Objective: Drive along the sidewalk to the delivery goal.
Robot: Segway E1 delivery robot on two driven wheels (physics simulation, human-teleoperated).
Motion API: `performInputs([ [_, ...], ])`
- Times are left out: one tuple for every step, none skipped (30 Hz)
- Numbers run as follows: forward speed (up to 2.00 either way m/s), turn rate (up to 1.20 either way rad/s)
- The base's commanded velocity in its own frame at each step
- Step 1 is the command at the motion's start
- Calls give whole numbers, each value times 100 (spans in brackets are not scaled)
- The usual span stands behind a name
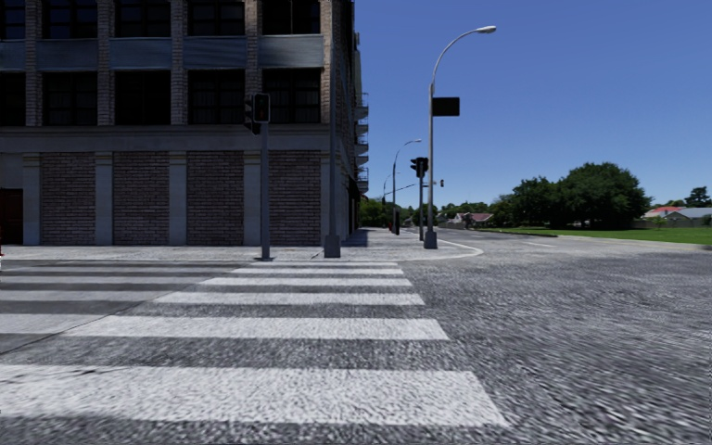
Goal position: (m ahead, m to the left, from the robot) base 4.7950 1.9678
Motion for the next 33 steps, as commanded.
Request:
performInputs([
  [92,31],
  [92,36],
  [92,39],
  [92,40],
  [92,40],
  [92,43],
  [92,47],
  [92,47],
  [92,49],
  [92,52],
  [92,53],
  [92,53],
  [92,53],
  [92,53],
  [92,54],
  [92,54],
  [92,54],
  [92,54],
  [92,54],
  [92,54],
  [92,54],
  [91,54],
  [91,54],
  [91,54],
  [91,54],
  [91,54],
  [91,54],
  [85,54],
  [84,54],
  [84,54],
  [84,54],
  [84,54],
  [84,54],
])
